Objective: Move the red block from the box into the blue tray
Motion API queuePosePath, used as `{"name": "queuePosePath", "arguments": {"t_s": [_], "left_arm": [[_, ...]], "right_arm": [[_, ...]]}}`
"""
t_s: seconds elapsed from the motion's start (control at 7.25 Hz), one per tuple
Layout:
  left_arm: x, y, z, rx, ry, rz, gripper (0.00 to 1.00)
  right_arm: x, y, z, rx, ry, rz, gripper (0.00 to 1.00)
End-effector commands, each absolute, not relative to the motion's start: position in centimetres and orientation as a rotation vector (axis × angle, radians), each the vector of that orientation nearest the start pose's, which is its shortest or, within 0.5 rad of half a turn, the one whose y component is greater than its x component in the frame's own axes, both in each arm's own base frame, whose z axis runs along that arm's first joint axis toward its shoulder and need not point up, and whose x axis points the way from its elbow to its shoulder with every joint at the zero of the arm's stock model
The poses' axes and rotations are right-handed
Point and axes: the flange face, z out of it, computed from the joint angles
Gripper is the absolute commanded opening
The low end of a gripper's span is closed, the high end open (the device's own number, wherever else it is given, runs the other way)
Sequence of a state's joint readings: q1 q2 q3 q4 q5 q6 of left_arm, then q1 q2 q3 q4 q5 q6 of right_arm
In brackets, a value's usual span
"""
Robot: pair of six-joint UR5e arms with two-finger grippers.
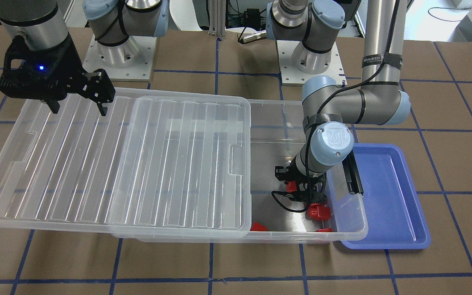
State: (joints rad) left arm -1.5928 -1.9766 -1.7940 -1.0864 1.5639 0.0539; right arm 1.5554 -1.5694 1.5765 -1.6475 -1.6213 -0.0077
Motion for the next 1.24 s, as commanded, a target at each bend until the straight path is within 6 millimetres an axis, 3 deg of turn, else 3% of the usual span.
{"name": "queuePosePath", "arguments": {"t_s": [0.0, 0.41, 0.55, 0.69, 0.83, 0.97, 1.1], "left_arm": [[-14.8, -59.1, 26.4, 0.122, 3.14, 0.193, 0.0], [-13.5, -59.9, 36.7, 0.099, 3.131, 0.241, 0.0], [-10.8, -60.3, 39.7, 0.055, 3.118, 0.182, 0.0], [-6.7, -60.6, 42.0, -0.043, 3.12, 0.138, 0.0], [-1.8, -60.6, 43.4, -0.027, 3.127, 0.128, 0.0], [3.3, -60.3, 43.1, 0.011, 3.135, 0.151, 0.0], [8.1, -60.3, 41.1, -0.004, 3.149, 0.202, 0.0]], "right_arm": [[12.0, -50.1, 49.4, 0.01, 3.193, -0.114, 1.0], [12.0, -50.1, 49.2, 0.005, 3.19, -0.106, 1.0], [12.0, -50.1, 49.2, 0.005, 3.19, -0.106, 1.0], [12.0, -50.0, 49.2, 0.005, 3.192, -0.104, 1.0], [11.8, -50.1, 49.3, -0.005, 3.19, -0.106, 1.0], [10.8, -50.3, 49.3, -0.114, 3.203, -0.103, 1.0], [8.4, -50.2, 50.1, -0.214, 3.213, -0.105, 1.0]]}}
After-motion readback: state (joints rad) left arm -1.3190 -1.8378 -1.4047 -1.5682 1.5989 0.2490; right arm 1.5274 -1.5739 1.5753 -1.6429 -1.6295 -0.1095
